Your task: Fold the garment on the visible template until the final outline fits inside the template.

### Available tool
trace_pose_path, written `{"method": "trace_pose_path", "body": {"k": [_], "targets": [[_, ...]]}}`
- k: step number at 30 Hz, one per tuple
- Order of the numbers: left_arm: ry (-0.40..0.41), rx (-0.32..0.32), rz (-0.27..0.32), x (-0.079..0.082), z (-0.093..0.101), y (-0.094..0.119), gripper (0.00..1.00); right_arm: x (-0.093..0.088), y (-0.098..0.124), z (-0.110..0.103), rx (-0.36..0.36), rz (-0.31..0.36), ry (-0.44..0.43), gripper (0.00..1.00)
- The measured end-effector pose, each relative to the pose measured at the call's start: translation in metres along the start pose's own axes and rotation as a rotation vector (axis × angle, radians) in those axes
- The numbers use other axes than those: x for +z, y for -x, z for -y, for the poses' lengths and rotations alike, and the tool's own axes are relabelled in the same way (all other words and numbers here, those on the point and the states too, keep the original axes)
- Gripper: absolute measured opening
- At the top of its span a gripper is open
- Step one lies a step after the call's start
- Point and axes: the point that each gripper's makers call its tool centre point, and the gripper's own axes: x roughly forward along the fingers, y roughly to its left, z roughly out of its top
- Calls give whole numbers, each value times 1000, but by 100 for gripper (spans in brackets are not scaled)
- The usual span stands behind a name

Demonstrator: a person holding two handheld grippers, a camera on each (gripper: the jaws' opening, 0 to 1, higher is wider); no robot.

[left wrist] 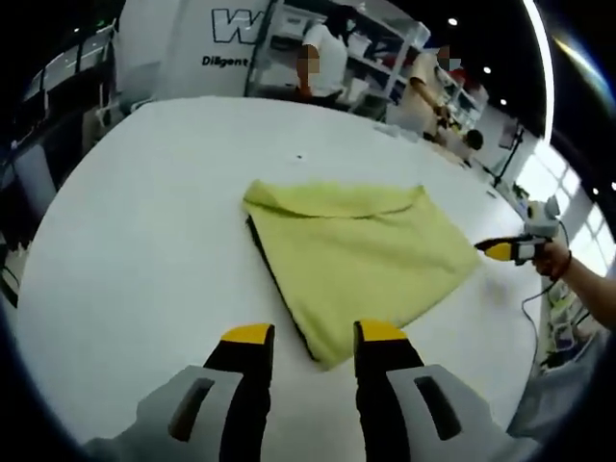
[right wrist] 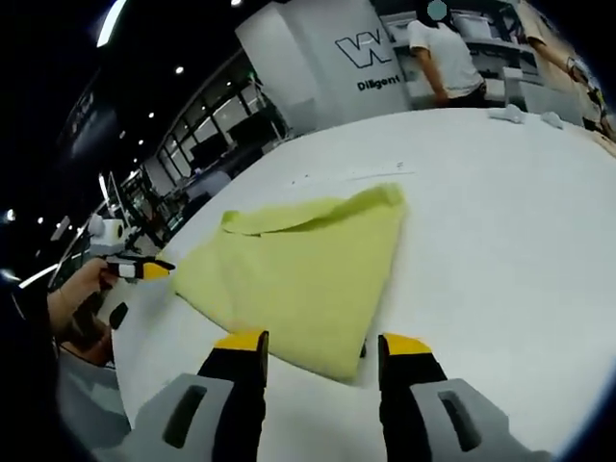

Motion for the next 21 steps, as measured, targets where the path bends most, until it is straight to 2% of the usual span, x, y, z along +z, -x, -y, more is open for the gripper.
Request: {"method": "trace_pose_path", "body": {"k": [4,9,14,18,21], "targets": [[-3,-1,-14,-11,2,-1,28,-6,-1,-1,7,-9,-3,36],[20,-11,-29,-23,0,-4,21,-12,-1,0,-2,-20,9,28],[56,-38,-7,-22,4,-5,11,-15,-2,4,-16,-16,-1,18],[24,-38,-18,-26,6,-7,2,-16,-2,9,-44,-19,19,7],[18,-49,-18,-26,7,-7,0,-17,-2,10,-45,-22,27,0]]}}
